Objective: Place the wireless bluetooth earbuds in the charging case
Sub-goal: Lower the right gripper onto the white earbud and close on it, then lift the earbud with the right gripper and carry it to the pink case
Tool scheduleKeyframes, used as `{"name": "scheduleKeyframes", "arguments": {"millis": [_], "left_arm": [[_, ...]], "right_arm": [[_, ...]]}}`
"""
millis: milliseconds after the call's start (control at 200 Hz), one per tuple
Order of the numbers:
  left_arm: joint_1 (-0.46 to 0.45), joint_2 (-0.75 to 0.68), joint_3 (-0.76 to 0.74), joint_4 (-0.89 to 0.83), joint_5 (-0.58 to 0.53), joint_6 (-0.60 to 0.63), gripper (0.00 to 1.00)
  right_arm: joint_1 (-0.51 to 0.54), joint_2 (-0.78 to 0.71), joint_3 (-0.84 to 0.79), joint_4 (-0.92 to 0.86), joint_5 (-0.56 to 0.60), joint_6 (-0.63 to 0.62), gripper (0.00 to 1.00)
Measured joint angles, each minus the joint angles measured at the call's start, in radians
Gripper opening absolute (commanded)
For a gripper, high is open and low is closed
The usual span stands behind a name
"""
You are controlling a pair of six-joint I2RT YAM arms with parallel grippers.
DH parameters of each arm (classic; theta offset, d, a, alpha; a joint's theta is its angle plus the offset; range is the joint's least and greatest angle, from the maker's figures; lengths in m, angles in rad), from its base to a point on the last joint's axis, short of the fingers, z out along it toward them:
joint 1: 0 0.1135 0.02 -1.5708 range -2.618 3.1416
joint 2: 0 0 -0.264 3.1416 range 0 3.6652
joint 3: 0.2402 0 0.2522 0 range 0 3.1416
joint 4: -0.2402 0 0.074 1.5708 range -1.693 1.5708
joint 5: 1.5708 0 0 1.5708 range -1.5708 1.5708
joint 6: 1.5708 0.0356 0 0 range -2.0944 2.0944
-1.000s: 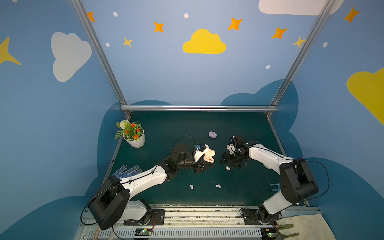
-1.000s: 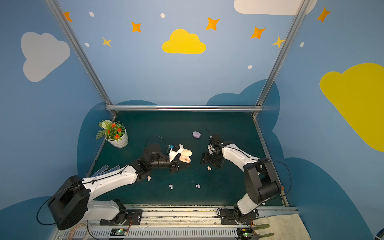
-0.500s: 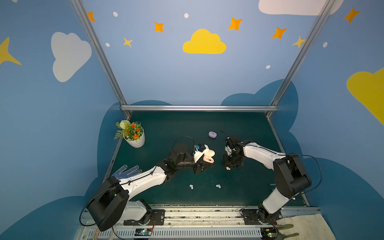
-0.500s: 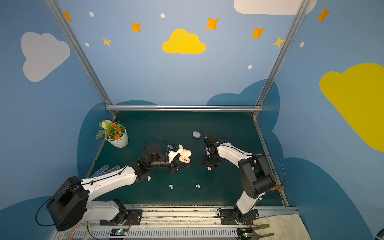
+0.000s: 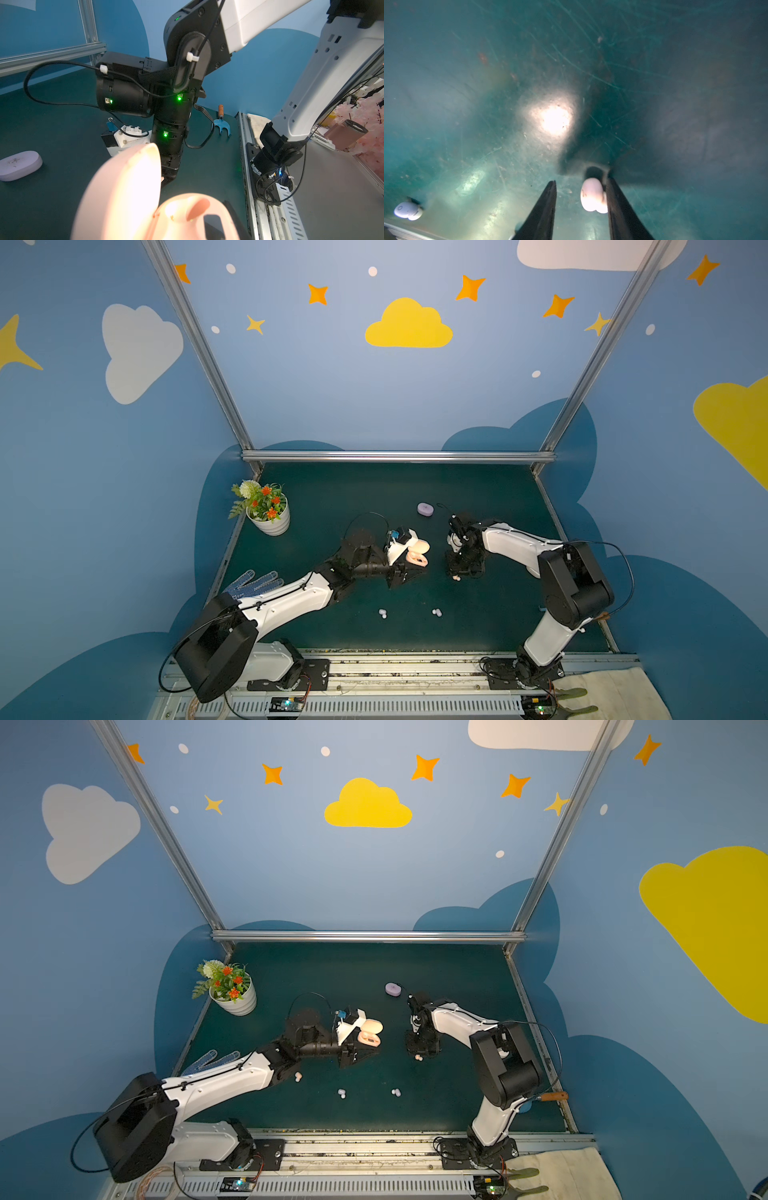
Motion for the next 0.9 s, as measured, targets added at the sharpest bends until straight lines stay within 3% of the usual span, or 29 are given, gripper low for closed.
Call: {"name": "scheduleKeyframes", "arguments": {"millis": [370,601,901], "left_arm": [[0.001,0.000,0.000,0.000,0.000,0.000,0.23],[0.003,0.000,0.000,0.000,0.000,0.000,0.23],[0.003,0.000,0.000,0.001,-0.003,0.000,0.23]], "right_arm": [[0.000,0.017,0.002,-0.007,0.043,0.026,0.29],[0.002,0.026,0.012,-0.024,0.058,0.030,0.18],[0.002,0.014,0.005,-0.016,0.039,0.041,0.16]]}}
